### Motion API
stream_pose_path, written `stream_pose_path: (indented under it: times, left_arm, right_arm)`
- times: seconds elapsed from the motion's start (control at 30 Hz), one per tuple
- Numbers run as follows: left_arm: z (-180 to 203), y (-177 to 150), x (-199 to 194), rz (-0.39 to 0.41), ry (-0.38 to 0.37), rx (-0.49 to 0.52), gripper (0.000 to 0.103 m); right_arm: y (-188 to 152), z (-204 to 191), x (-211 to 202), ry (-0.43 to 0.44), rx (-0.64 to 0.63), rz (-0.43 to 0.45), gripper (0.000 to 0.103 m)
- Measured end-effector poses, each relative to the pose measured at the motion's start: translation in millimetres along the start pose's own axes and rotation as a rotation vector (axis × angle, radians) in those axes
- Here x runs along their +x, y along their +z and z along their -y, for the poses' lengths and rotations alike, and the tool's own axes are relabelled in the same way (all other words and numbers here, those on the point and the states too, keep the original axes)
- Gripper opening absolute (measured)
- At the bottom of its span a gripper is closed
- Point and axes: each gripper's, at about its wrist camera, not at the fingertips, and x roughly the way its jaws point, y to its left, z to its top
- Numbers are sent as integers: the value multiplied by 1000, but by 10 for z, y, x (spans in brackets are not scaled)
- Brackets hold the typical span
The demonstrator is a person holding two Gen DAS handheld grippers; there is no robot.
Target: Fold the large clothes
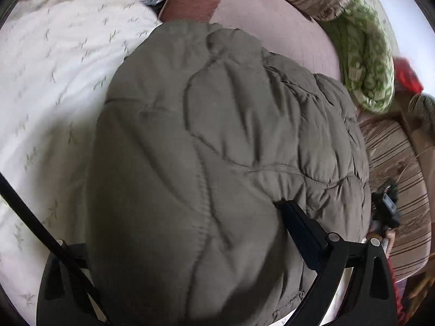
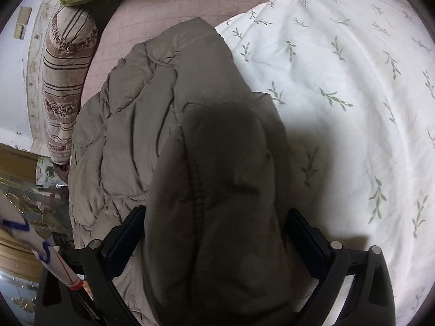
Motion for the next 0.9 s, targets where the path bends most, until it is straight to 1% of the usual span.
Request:
stream_pose_path:
  times: [0.03,0.07,0.1,0.13,0.17,0.2,0.23,0.4,0.47,0.53,0.6,0.7,0.77,0.83,0.9]
  left_arm:
    - [17,0,-31,-6,-3,-5,82]
    - [32,2,-78,-9,-2,-8,73]
    - [44,4,-122,-6,0,-11,66]
    - [69,3,-178,-5,1,-14,63]
    - [105,4,-237,-4,8,-13,59]
    - [127,15,-286,-1,17,-8,57]
    - [182,0,-346,2,27,-1,56]
    - [287,-167,-556,-5,4,16,54]
    - [292,-270,-546,-15,17,31,55]
    - [265,-317,-441,-34,51,29,59]
    - [207,-332,-358,-41,82,11,65]
    - [189,-340,-324,-37,95,-24,68]
    - [228,-345,-330,-35,126,-23,71]
    - [273,-331,-321,-36,156,-25,73]
    - [291,-330,-313,-45,169,-43,74]
  right_arm:
    - [-6,-18,-9,11,2,-1,83]
    - [-31,-48,-42,15,3,5,78]
    - [-47,-70,-70,17,2,8,67]
    - [-75,-100,-115,22,1,13,58]
    - [-91,-111,-165,28,2,18,54]
    - [-121,-137,-225,38,5,25,48]
    - [-145,-163,-278,46,8,30,44]
    - [-414,-212,-544,63,17,42,41]
    - [-572,-150,-669,78,27,50,41]
    - [-717,-90,-729,67,21,59,41]
    - [-812,-29,-721,65,32,77,41]
    - [-863,-2,-687,70,44,127,43]
    - [-914,66,-676,85,54,157,44]
    - [-906,139,-642,111,96,158,44]
    - [-840,104,-664,101,90,155,44]
